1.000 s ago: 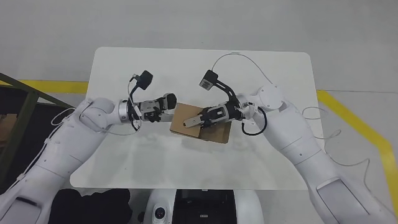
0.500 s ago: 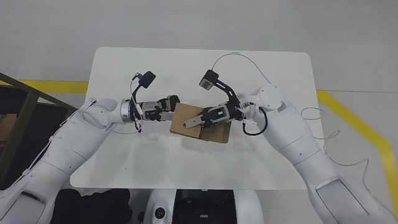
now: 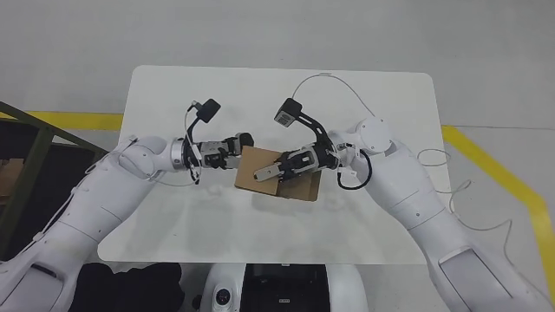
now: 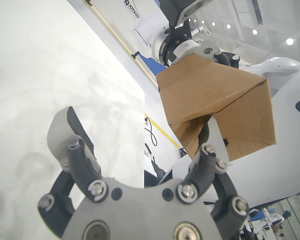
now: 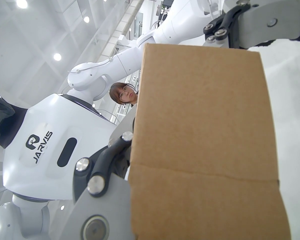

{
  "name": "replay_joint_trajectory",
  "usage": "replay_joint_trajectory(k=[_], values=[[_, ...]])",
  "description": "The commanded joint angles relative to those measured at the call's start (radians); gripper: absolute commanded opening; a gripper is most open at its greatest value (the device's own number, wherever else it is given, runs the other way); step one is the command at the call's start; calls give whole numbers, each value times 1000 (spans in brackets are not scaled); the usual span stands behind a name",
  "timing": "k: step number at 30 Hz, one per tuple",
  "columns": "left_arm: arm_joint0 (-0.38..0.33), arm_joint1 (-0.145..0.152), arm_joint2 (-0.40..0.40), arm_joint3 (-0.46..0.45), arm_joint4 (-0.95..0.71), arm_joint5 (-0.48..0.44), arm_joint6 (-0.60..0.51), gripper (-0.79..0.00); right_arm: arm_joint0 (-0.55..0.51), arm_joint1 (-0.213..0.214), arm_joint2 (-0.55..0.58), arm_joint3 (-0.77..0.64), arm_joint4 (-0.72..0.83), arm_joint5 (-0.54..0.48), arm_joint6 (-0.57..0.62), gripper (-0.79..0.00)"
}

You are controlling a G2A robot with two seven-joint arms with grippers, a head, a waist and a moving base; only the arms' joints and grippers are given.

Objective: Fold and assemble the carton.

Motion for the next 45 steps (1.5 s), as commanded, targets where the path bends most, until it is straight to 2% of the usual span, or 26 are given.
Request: replay_joint_trajectory(k=[1, 16, 23, 29, 35, 45], values=[[-1, 0, 2, -3, 2, -1, 1, 0, 0, 0, 1, -2, -1, -1, 0, -785], [-2, 1, -1, -7, 30, -13, 13, 0, -3, -1, 5, -9, -9, 3, 0, -785], [18, 14, -75, 38, 65, -49, 67, 0, -3, 5, 25, 9, -30, 17, -11, -785], [60, 25, -128, 4, 118, -56, 117, 0, 0, 7, 28, 26, -39, 35, -7, -785], [79, 23, -111, -60, 150, -29, 87, 0, 0, 6, 24, 22, -38, 29, 1, -785], [55, 6, -80, -85, 190, 17, 88, 0, 1, 1, 10, 7, -40, 26, 0, -785]])
